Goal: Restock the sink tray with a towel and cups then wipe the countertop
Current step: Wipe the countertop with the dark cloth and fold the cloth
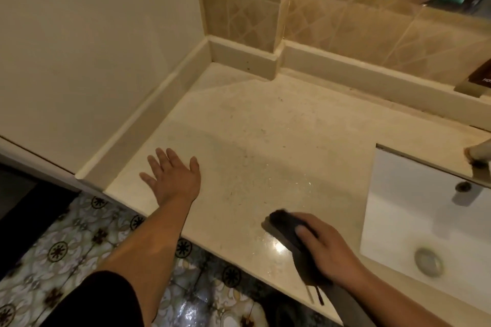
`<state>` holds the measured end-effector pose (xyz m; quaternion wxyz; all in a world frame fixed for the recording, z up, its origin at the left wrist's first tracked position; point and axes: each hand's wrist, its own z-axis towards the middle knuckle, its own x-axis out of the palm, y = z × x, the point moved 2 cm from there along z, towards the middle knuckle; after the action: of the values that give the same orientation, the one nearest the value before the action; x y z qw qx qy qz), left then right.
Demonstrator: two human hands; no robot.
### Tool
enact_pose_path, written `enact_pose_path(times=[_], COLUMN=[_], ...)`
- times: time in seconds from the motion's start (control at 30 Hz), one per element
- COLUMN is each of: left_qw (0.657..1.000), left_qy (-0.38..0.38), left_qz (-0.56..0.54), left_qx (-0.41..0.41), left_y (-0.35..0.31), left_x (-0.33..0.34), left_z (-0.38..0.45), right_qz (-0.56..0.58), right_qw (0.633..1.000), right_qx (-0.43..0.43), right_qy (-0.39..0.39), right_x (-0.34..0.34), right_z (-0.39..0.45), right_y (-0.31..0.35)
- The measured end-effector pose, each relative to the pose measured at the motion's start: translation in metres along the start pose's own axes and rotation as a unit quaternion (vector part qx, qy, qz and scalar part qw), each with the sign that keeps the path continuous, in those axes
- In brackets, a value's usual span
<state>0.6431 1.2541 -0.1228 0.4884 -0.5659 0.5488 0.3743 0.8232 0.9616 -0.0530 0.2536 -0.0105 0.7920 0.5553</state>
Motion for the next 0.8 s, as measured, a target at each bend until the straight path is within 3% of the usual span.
enact_pose_path(times=[0.03,0.1,0.13,0.2,0.3,0.4,0.47,0.6,0.67,0.8], left_qw=[1.000,1.000,1.000,1.000,1.000,0.999,0.998,0.997,0.997,0.997], left_qy=[-0.001,-0.005,-0.007,-0.012,-0.026,-0.046,-0.051,-0.067,-0.071,-0.065], left_qz=[0.001,0.002,0.001,0.001,0.004,0.017,0.021,0.025,0.028,0.021], left_qx=[0.000,-0.002,-0.003,-0.007,-0.010,-0.011,-0.013,-0.014,-0.016,-0.022], left_y=[0.000,0.000,0.000,-0.001,0.001,0.003,0.004,0.005,0.006,0.005], left_x=[0.000,-0.001,-0.001,-0.002,0.001,0.006,0.008,0.011,0.012,0.011], left_z=[-0.001,-0.001,-0.001,-0.001,0.000,0.003,0.004,0.006,0.007,0.008], right_qz=[0.136,0.383,0.455,0.482,0.365,0.050,-0.156,-0.397,-0.462,-0.497], right_qw=[0.988,0.908,0.871,0.858,0.921,0.979,0.965,0.897,0.859,0.832], right_qx=[0.074,0.170,0.183,0.168,0.065,-0.028,-0.072,-0.177,-0.212,-0.244], right_qy=[-0.006,-0.006,-0.012,-0.050,-0.117,-0.198,-0.198,-0.079,-0.054,-0.028], right_x=[-0.008,-0.027,-0.040,-0.069,-0.112,-0.146,-0.152,-0.122,-0.109,-0.100], right_z=[0.007,0.025,0.039,0.081,0.165,0.255,0.304,0.361,0.375,0.376], right_y=[0.006,0.017,0.022,0.030,0.045,0.045,0.034,0.004,-0.003,-0.002])
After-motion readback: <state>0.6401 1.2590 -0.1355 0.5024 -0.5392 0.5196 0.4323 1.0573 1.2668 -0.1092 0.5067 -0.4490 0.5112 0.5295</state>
